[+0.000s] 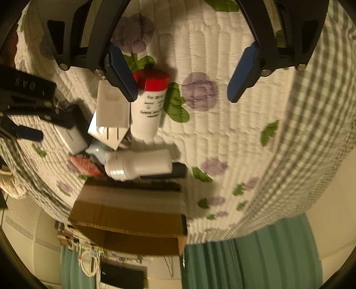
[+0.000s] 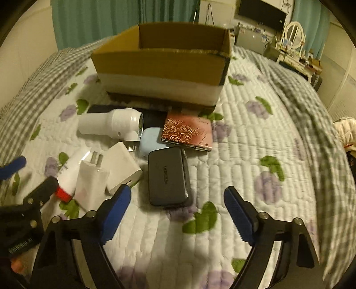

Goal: Organize rigid objects
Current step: 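Grasp the red-capped white bottle with left while right grasps the black power bank, then carry both items over the box and open both grippers to drop them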

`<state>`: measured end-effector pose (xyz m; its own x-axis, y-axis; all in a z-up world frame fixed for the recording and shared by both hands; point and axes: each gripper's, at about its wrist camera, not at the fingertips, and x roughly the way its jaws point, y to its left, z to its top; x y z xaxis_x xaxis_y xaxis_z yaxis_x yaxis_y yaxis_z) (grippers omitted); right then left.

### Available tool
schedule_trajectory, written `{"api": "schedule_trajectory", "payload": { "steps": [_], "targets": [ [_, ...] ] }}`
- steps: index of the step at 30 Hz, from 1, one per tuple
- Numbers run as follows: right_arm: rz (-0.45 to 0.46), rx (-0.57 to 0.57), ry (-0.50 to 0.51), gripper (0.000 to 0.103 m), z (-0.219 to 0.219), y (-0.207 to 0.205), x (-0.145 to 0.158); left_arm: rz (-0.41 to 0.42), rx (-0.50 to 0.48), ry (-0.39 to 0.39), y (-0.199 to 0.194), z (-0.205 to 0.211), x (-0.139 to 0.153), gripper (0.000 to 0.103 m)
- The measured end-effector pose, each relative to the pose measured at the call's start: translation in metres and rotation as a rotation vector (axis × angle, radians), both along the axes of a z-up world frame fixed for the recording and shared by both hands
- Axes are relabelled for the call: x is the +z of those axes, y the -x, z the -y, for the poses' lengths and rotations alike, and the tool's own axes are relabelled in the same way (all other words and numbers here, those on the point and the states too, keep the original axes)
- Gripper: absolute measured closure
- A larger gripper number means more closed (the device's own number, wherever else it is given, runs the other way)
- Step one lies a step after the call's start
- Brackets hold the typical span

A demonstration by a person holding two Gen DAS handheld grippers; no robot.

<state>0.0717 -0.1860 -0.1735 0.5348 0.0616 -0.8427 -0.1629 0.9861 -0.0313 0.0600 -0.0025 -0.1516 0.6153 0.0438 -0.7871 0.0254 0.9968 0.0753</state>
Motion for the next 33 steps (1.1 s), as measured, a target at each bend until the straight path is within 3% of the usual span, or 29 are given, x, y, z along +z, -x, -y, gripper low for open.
{"api": "schedule_trajectory", "payload": {
  "steps": [3,6,9,14,23,33],
  "targets": [
    [-0.019,-0.011,-0.002,0.024,0.0,-0.011,-0.009,-0.016,-0.022,0.038,-0.006,0.003,-0.006,0.024],
    [-0.038,-0.016,-0.007,0.032,-0.001,-0.022,-0.016,-0.035,-0.057,0.026,-0.015,0.011,-0.011,0.03],
    [-0.045,-0.022,-0.008,0.039,-0.003,-0.031,-0.021,-0.073,-0.078,0.069,-0.029,0.012,-0.014,0.044],
    [-0.059,0.002,-0.003,0.056,-0.01,-0.037,-0.028,-0.105,-0.117,0.032,-0.042,0.023,-0.021,0.065],
    [-0.016,0.006,-0.026,0.06,-0.009,-0.018,-0.004,-0.064,-0.112,0.119,-0.02,0.02,0.009,0.067],
    [0.139,0.031,-0.04,0.061,-0.003,0.002,0.075,0.067,-0.131,0.144,-0.019,0.022,0.084,0.067]
  ]
}}
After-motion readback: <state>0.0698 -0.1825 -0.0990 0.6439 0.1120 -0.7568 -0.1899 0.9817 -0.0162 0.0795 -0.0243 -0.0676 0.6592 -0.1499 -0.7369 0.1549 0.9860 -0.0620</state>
